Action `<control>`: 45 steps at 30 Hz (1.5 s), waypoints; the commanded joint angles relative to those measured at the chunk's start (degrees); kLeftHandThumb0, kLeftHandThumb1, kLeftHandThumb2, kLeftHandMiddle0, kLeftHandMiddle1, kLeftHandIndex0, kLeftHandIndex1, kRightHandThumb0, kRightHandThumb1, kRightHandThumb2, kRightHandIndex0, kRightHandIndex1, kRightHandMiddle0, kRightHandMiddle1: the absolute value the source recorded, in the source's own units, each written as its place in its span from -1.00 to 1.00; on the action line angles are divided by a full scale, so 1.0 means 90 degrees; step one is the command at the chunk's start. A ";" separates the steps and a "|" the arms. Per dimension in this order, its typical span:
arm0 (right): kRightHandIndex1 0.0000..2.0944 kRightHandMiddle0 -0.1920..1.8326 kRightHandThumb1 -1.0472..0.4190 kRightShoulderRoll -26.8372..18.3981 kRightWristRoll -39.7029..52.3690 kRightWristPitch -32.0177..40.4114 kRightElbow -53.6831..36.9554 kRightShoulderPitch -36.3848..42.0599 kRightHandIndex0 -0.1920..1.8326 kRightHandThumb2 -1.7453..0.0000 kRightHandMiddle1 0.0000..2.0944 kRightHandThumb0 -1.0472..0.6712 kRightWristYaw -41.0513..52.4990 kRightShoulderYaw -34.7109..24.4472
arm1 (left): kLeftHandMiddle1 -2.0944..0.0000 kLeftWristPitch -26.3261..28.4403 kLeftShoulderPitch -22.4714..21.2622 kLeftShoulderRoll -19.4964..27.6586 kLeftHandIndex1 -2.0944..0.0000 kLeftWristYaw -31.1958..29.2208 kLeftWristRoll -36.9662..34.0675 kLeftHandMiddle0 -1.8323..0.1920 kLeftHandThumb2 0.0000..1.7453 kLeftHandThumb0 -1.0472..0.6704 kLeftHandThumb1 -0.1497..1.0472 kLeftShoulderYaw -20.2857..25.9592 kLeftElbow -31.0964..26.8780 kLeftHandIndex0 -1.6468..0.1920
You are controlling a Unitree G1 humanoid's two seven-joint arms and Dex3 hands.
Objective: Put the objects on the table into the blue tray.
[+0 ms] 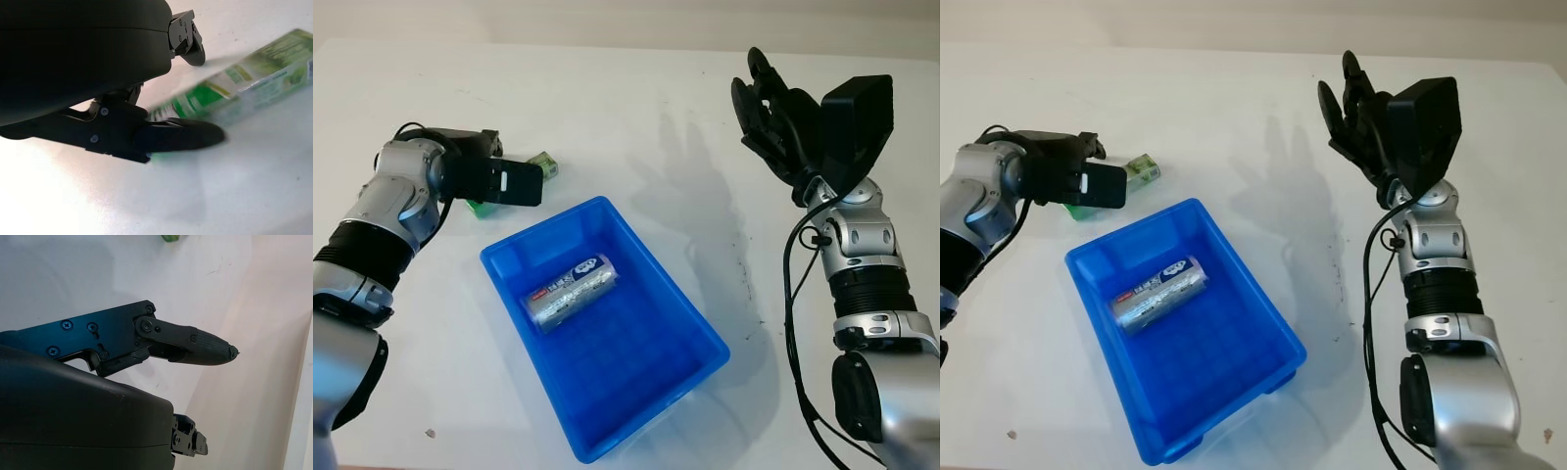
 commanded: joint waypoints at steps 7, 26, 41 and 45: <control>-1.00 -1.00 -1.00 -0.0119 0.0011 -0.0158 0.0068 -0.0102 -1.00 0.32 -1.00 -0.54 0.0077 -0.0016 | -1.00 -0.0462 0.0150 -0.0160 -1.00 0.0605 0.0152 -0.22 -0.69 -0.08 1.00 -0.0101 0.0098 0.49; -1.00 -1.00 -1.00 -0.0133 0.0001 -0.0089 0.0047 -0.0083 -1.00 0.32 -1.00 -0.52 0.0072 0.0006 | -1.00 -0.2212 -0.0686 0.0153 -1.00 0.2396 -0.0777 -0.09 -0.65 -0.08 1.00 0.0854 0.0915 0.23; -1.00 -1.00 -1.00 -0.0101 0.0008 -0.0080 0.0044 -0.0083 -1.00 0.32 -1.00 -0.52 0.0081 0.0008 | -1.00 -0.1439 -0.1422 0.0170 -1.00 0.1274 -0.2454 -0.16 -0.64 -0.10 1.00 0.2182 0.0000 0.11; -1.00 -1.00 -1.00 -0.0104 0.0033 -0.0059 0.0014 -0.0070 -1.00 0.32 -1.00 -0.52 0.0099 -0.0004 | -1.00 -0.1518 -0.1218 0.0390 -1.00 0.0304 -0.3057 -0.18 -0.68 -0.15 1.00 0.2417 -0.0830 0.08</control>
